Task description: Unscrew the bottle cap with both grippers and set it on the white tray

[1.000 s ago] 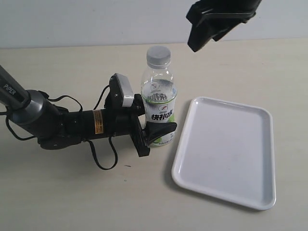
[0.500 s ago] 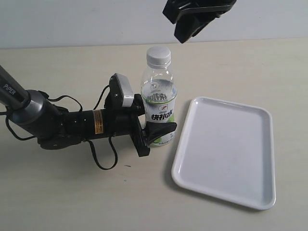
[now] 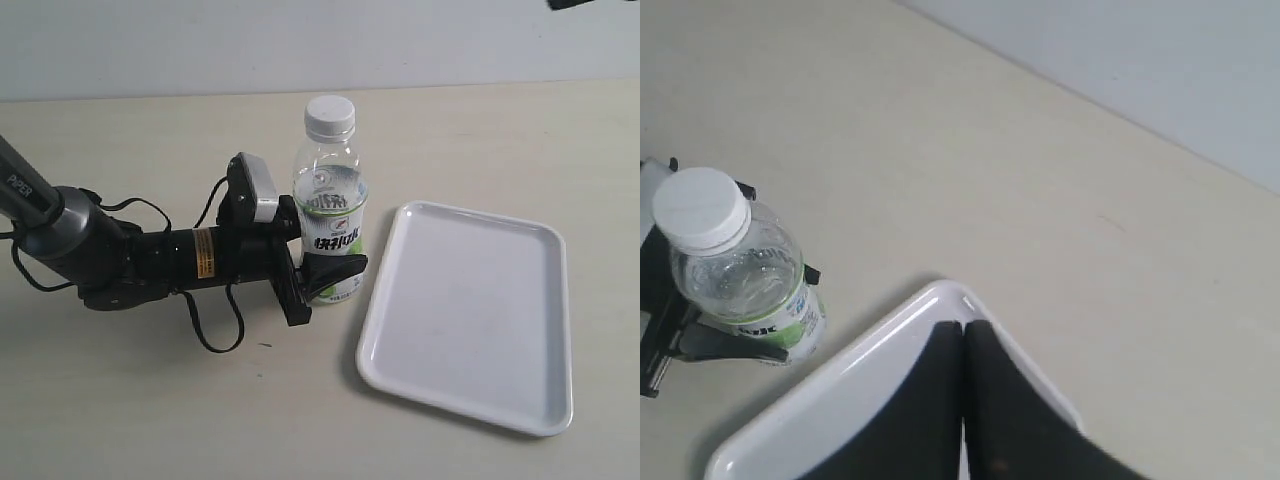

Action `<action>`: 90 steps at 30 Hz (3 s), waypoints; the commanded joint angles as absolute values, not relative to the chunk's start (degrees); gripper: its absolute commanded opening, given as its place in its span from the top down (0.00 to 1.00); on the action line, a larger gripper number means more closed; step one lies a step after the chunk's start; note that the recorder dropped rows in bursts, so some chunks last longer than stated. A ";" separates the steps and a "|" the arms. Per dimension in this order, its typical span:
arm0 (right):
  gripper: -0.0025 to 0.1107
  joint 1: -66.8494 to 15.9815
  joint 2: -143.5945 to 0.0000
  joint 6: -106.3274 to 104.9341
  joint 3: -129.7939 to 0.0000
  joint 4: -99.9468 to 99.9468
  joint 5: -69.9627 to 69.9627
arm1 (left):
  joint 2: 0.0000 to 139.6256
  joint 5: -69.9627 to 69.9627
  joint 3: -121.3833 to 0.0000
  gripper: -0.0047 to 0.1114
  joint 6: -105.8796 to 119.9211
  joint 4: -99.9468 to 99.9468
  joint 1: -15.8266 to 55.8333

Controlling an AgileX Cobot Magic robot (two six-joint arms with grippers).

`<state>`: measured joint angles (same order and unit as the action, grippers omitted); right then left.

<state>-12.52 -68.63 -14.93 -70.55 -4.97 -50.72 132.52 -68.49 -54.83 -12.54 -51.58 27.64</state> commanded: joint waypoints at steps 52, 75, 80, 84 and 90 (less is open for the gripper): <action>0.44 -23.29 -104.24 -16.86 -99.31 -14.91 -69.96 | 132.54 -66.68 -54.83 0.96 -11.98 -52.32 28.04; 0.49 -23.29 -105.57 -18.78 -99.31 -17.59 -69.96 | 132.54 -66.68 -54.83 0.96 -11.98 -52.32 28.04; 0.65 -23.29 -105.79 -18.78 -99.31 -17.26 -69.96 | 132.54 -66.68 -54.83 0.96 -11.98 -52.32 28.04; 0.85 -23.29 -105.79 -19.26 -99.31 -16.99 -69.96 | 132.54 -66.68 -54.83 0.96 -11.98 -52.32 28.04; 0.98 -23.29 -105.79 -26.12 -99.31 -16.90 -69.96 | 132.54 -66.68 -54.83 0.96 -11.98 -52.32 28.04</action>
<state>-23.24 -105.68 -21.78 -98.88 -16.99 -70.11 132.52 -68.60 -54.83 -12.43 -51.68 27.64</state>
